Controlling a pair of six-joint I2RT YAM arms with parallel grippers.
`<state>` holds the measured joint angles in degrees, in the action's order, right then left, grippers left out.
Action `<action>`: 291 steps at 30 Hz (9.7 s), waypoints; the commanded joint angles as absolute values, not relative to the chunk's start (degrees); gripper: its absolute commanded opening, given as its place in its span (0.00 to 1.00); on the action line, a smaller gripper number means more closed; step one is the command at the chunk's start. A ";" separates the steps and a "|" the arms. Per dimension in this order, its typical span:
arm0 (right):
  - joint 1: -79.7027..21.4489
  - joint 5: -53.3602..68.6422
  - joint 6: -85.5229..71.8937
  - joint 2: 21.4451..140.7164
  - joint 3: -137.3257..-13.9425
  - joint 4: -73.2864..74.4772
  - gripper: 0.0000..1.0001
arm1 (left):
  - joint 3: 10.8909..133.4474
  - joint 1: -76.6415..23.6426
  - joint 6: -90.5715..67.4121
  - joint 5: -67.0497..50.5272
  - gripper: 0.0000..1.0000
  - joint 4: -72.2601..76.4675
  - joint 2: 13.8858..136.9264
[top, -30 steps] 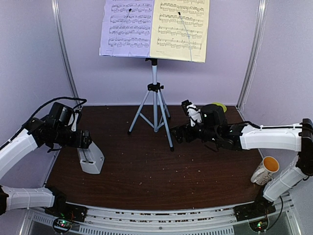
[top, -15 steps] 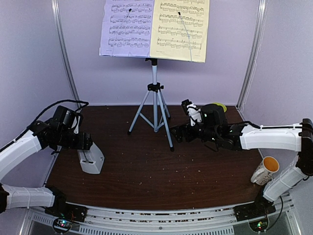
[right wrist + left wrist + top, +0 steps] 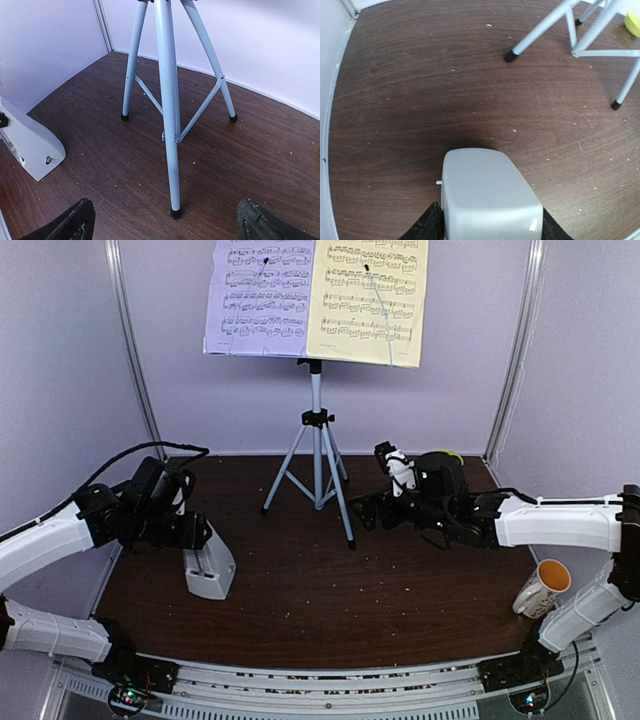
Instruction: Set up the instrument practice props
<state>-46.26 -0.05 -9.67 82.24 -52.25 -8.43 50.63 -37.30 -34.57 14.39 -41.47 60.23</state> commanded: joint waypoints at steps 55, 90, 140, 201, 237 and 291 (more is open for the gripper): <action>-47.95 0.13 -31.39 71.19 -46.94 -3.78 1.00 | 39.54 -46.98 -43.52 5.24 0.70 -4.38 64.63; -67.50 -19.54 -36.49 77.67 -65.10 27.34 1.00 | 32.13 -52.75 -34.04 -6.89 0.55 30.05 85.37; -58.75 3.24 -23.92 64.61 -48.00 1.70 0.06 | 27.66 -65.43 3.88 2.15 0.86 24.94 78.65; -69.62 -38.00 -50.42 84.40 -71.20 26.06 0.16 | 29.55 -60.83 -12.86 33.73 0.98 25.11 74.13; -77.24 -46.70 -74.80 105.10 -99.62 56.47 0.94 | 25.91 -62.04 -14.79 30.20 0.98 24.56 67.73; -53.87 -1.89 -32.27 57.98 -20.57 -21.40 1.00 | 70.33 -75.94 -53.13 43.88 0.56 -13.97 101.73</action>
<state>-54.15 -4.23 -31.70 56.05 -20.10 -18.11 69.49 -76.44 -52.64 42.98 -9.76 101.10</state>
